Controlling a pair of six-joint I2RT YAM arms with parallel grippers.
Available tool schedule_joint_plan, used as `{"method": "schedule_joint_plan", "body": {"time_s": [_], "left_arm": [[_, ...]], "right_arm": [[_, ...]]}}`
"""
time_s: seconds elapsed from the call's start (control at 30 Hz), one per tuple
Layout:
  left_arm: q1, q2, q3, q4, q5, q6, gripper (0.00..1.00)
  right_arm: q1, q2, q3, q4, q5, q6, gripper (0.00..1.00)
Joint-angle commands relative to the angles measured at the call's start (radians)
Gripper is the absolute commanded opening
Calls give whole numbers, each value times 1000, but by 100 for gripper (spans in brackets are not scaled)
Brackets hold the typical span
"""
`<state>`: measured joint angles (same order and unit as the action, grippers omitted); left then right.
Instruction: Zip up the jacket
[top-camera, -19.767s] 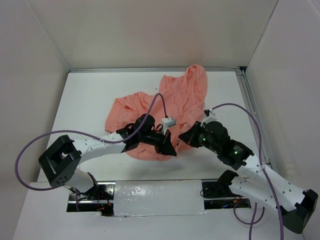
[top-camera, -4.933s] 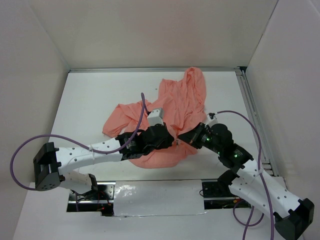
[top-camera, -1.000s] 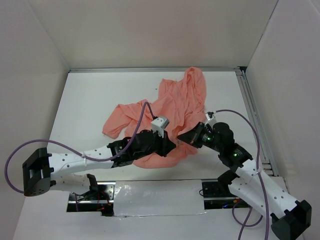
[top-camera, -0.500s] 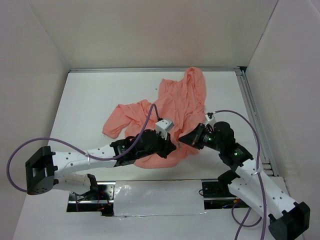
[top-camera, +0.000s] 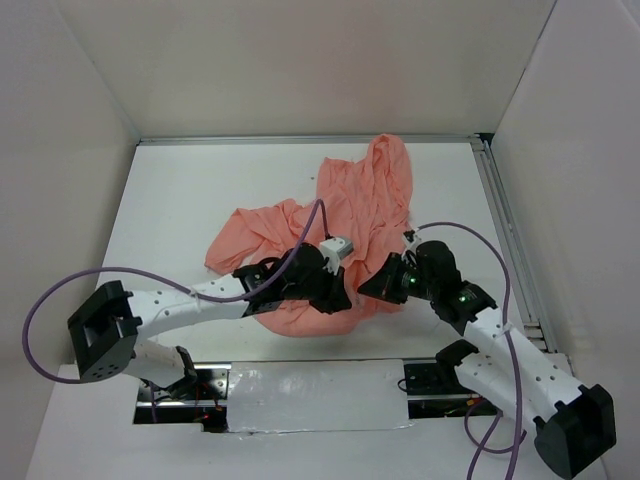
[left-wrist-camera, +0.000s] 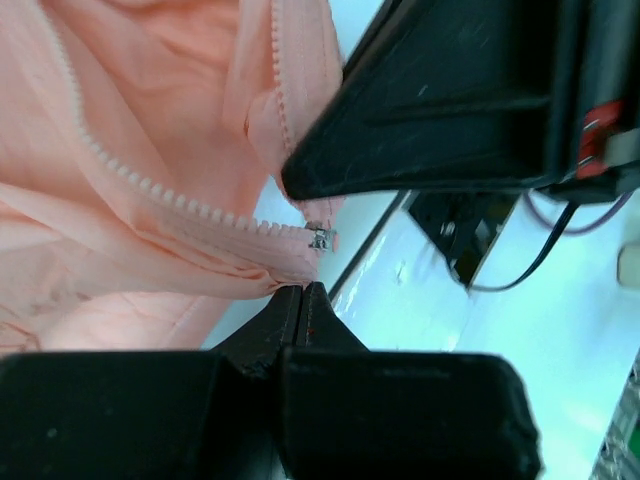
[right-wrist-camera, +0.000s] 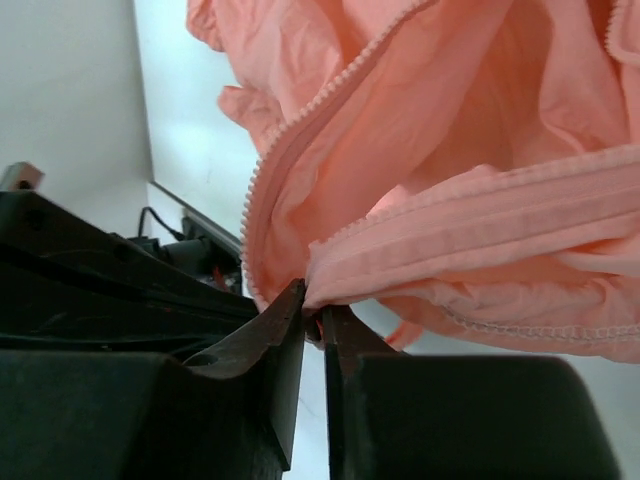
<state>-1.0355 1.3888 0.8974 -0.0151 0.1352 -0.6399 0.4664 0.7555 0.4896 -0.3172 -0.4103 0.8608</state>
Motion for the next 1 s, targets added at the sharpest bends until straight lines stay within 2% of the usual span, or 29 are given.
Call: {"method": "schedule_joint_plan", "body": {"time_s": [0.0,0.03,0.17,0.2,0.23,0.4,0.57,0.6,0.67,0.73,0.8,0.83,0.87,0.93,0.97], "left_arm": [[8,67,28,-46,127,-7,0],[9,81,37,-54,130,-12,0],[12,150,81,-106,118,-37,0],[14,160,90,-127,116,-55,0],[18,162,92,-131,124,-58,0],[25,158,86,-128,139,-93,0],[40,150,86,-144,139,-124,0],[46,150,86,-146,153,-127,0],[63,153,89,-146,178,-141,0],[77,156,89,-144,188,-152,0],[80,156,89,-146,195,-155,0],[83,154,89,-146,195,-159,0],[81,154,89,-146,196,-158,0],[84,151,86,-140,207,-159,0],[83,151,86,-140,207,-162,0]], "right_arm": [[-8,11,-8,3,14,-37,20],[-8,13,-11,-2,21,-37,22],[-8,-8,-22,-66,51,-34,46],[-5,-25,-22,-80,59,-42,47],[-5,-31,-25,-95,65,-43,53],[27,-71,-48,-189,113,-43,61],[135,-110,-65,-243,201,-19,69],[158,-111,-57,-259,232,-2,99],[239,-110,-57,-298,312,27,100],[308,-110,-69,-272,361,73,100],[438,-108,-91,-219,405,110,100],[483,-104,-95,-206,479,154,99],[568,-79,-100,-189,514,165,97],[650,-23,-95,-183,643,222,90],[723,-1,-82,-181,680,234,81]]}}
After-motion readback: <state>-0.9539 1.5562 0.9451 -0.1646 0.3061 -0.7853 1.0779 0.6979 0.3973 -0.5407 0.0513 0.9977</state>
